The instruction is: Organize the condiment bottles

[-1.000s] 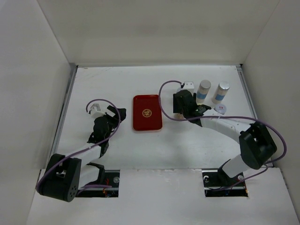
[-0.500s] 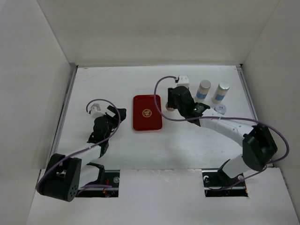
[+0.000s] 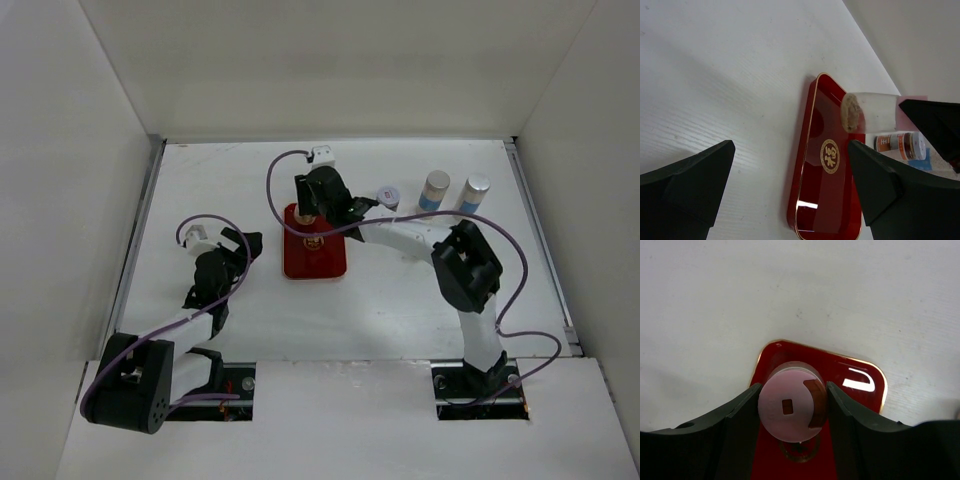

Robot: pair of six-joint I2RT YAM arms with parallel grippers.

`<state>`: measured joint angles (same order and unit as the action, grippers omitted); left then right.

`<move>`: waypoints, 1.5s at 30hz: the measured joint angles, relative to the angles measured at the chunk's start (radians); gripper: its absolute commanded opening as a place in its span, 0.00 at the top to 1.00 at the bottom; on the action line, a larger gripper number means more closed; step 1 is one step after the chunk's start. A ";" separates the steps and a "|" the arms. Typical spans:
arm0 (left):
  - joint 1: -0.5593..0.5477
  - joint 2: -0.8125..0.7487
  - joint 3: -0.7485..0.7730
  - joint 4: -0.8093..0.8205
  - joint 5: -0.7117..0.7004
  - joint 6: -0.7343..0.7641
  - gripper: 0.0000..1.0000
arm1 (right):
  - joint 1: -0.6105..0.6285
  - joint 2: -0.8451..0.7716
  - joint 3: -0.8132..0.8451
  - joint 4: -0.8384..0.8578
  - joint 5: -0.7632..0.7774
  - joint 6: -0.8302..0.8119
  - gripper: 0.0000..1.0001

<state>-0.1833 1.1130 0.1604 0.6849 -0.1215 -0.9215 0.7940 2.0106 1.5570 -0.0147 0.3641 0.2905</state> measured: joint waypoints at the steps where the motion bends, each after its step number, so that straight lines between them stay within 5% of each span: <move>1: 0.000 0.000 0.000 0.000 0.000 0.000 0.00 | 0.000 0.022 0.020 0.000 -0.005 -0.002 0.57; 16: 0.006 0.002 0.000 0.000 0.008 -0.003 0.00 | 0.032 0.152 0.140 -0.004 -0.004 -0.038 0.44; 21: 0.011 0.003 0.000 0.000 0.014 -0.003 0.00 | 0.039 0.154 0.140 -0.001 -0.002 -0.043 0.26; 26: 0.013 0.004 0.000 0.000 0.018 -0.004 0.00 | 0.040 0.148 0.138 -0.002 0.002 -0.051 0.19; 36: 0.015 0.008 0.000 0.001 0.021 -0.004 0.00 | 0.010 -0.183 -0.116 0.047 0.052 -0.067 0.18; 45: 0.013 0.018 0.000 0.011 0.024 -0.005 0.00 | -0.238 -0.286 -0.279 0.057 0.164 -0.043 0.07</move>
<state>-0.1703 1.1309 0.1600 0.6964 -0.0978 -0.9260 0.5564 1.7248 1.2778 0.0425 0.5282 0.2478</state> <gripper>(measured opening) 0.997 0.919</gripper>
